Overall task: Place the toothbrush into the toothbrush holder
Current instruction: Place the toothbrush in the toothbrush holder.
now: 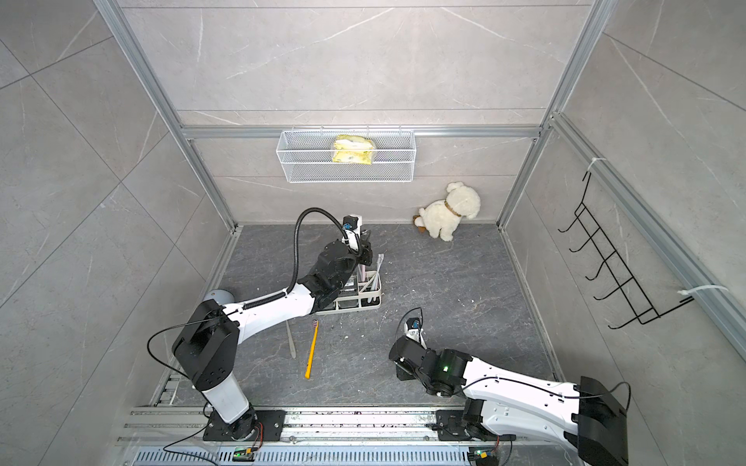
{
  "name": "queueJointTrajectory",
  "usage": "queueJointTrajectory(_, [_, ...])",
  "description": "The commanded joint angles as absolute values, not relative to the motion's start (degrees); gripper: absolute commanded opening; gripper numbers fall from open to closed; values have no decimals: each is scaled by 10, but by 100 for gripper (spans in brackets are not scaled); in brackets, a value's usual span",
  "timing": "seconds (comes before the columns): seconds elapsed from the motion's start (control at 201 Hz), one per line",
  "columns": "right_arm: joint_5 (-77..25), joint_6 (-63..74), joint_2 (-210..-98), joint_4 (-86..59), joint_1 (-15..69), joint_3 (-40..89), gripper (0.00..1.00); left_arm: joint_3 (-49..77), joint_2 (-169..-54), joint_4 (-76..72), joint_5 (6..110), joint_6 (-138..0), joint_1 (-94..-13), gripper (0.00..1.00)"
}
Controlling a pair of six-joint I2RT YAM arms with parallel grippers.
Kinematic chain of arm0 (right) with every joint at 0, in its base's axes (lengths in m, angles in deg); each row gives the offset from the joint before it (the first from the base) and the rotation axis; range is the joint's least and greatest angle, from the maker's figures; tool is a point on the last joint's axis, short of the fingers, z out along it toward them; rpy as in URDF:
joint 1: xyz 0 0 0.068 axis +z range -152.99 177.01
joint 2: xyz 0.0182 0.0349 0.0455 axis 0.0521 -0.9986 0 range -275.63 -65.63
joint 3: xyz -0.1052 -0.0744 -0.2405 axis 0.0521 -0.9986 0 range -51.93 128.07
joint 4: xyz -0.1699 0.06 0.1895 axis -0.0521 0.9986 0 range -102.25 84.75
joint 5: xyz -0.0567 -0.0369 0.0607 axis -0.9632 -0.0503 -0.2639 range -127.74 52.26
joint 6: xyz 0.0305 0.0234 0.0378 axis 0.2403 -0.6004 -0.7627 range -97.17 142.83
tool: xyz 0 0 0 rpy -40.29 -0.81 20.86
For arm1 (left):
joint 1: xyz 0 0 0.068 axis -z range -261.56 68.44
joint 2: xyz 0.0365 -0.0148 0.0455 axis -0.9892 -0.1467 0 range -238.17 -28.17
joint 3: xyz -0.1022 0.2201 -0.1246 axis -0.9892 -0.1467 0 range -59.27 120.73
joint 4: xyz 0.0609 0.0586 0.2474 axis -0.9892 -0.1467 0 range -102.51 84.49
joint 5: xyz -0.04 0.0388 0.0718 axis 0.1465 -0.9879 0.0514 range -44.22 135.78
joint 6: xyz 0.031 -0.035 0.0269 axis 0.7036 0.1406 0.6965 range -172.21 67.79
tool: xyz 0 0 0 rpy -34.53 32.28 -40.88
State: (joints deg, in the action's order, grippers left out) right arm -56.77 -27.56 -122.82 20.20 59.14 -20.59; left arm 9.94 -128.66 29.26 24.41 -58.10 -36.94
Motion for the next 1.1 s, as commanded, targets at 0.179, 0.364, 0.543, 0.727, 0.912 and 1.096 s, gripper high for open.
queueJointTrajectory(0.179, [-552,-277,-1266,164,593,-208,58,72,-1309,437,198,-574,-373,0])
queueJointTrajectory(0.364, [-549,-271,-1290,155,593,-201,58,41,-1321,480,190,-576,-370,0])
queueJointTrajectory(0.543, [-546,-269,-1305,138,593,-204,58,29,-1350,558,124,-511,-347,0])
queueJointTrajectory(0.727, [-551,-270,-1320,125,593,-209,58,17,-1379,625,106,-505,-343,0])
queueJointTrajectory(0.912, [-556,-269,-1327,116,593,-218,58,12,-1400,667,92,-496,-339,0])
queueJointTrajectory(1.096, [-560,-264,-1336,112,593,-216,58,6,-1410,678,90,-499,-338,1])
